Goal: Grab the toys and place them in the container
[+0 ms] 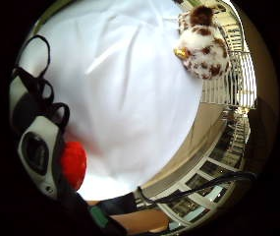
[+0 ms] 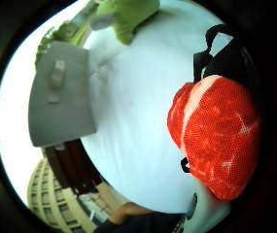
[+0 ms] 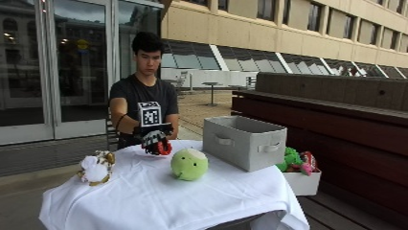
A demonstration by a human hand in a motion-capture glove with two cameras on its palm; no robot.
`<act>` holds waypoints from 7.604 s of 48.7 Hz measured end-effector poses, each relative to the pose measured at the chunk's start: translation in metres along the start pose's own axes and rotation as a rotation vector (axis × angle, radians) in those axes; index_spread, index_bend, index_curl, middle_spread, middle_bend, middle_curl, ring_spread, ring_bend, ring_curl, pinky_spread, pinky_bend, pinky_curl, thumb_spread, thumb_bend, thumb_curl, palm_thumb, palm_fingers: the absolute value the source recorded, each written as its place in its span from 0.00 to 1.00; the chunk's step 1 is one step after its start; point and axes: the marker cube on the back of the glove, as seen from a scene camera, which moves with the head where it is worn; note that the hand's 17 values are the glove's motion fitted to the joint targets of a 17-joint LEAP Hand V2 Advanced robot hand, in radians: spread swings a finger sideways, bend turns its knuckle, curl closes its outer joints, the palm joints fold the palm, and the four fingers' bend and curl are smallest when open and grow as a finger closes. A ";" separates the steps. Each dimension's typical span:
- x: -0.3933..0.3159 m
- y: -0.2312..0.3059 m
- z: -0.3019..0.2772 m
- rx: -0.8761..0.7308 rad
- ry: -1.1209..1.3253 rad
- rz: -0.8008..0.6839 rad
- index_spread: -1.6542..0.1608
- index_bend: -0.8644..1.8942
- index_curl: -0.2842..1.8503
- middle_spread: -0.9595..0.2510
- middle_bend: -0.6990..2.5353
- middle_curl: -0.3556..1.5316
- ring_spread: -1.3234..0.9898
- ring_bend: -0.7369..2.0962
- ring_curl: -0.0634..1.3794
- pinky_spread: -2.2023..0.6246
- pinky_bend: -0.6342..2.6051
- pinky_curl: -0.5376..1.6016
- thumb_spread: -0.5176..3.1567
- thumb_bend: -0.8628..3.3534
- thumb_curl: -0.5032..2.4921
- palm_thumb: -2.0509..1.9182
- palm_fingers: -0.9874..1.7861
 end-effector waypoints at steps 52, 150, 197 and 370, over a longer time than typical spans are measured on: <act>-0.308 -0.036 -0.288 0.361 0.058 -0.265 0.70 0.38 0.37 0.42 0.38 0.49 0.37 0.60 0.36 0.61 0.48 0.45 0.29 0.24 0.49 0.70 0.75; -0.100 -0.202 -0.131 0.020 0.105 -0.121 0.74 0.34 0.19 0.76 0.27 0.41 0.58 0.43 0.23 0.80 0.62 0.42 0.40 0.19 0.27 0.51 0.29; -0.071 -0.207 -0.039 0.045 0.095 0.022 0.74 0.48 0.22 0.56 0.45 0.46 0.41 0.67 0.37 0.61 0.47 0.37 0.27 0.30 0.39 0.76 0.79; 0.233 -0.111 -0.018 -0.287 0.068 0.071 0.74 0.28 0.16 0.78 0.21 0.31 0.56 0.49 0.28 0.69 0.75 0.46 0.42 0.21 0.27 0.55 0.30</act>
